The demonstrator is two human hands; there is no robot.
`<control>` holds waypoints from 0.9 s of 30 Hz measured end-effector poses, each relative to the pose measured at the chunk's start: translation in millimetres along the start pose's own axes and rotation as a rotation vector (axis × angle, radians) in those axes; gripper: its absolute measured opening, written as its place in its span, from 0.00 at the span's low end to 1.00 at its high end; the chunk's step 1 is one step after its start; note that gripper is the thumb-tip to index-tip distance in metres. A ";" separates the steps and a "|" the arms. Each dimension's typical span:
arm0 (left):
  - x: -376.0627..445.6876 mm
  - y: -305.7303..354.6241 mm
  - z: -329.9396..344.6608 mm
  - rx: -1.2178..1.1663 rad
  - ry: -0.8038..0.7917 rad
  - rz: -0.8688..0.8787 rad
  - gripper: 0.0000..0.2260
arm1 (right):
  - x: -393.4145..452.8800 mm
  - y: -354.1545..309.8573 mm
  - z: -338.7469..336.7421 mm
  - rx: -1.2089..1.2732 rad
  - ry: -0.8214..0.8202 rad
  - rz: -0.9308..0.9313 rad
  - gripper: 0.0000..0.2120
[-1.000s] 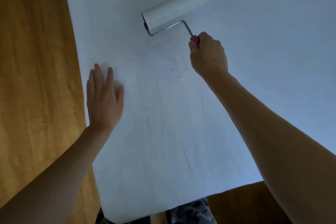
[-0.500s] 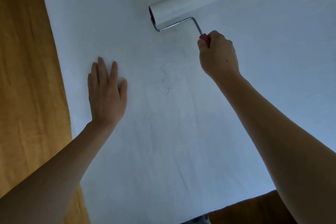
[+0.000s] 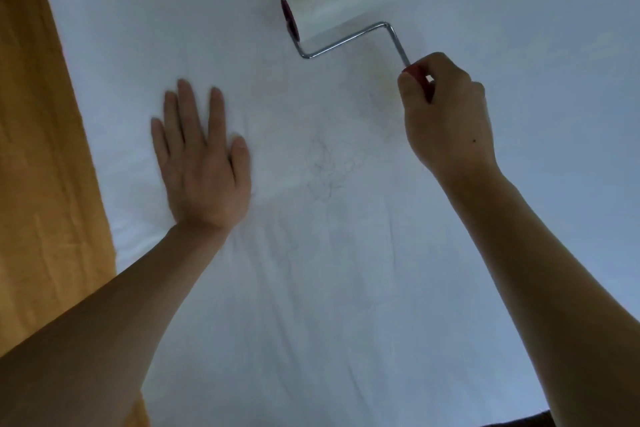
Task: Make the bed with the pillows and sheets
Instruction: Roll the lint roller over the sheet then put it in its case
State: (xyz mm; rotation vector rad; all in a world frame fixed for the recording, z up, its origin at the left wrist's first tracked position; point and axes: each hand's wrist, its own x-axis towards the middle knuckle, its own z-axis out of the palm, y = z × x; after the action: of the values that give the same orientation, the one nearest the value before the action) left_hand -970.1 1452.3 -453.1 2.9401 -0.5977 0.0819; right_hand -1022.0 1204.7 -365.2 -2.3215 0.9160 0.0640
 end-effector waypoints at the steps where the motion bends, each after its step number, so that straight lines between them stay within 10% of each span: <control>1: 0.4 0.5 0.6 0.000 0.002 0.002 0.25 | 1.3 -3.2 2.0 -0.005 -0.008 -0.014 0.10; 27: 5.2 2.2 -5.0 -0.032 -0.016 0.002 0.26 | -154.2 109.8 -60.4 -0.343 -0.117 0.212 0.04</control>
State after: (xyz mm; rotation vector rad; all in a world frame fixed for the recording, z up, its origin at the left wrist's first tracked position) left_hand -966.3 1449.1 -447.5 2.9123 -0.5980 0.0479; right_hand -1218.5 1201.1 -336.0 -2.4860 1.1627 0.4742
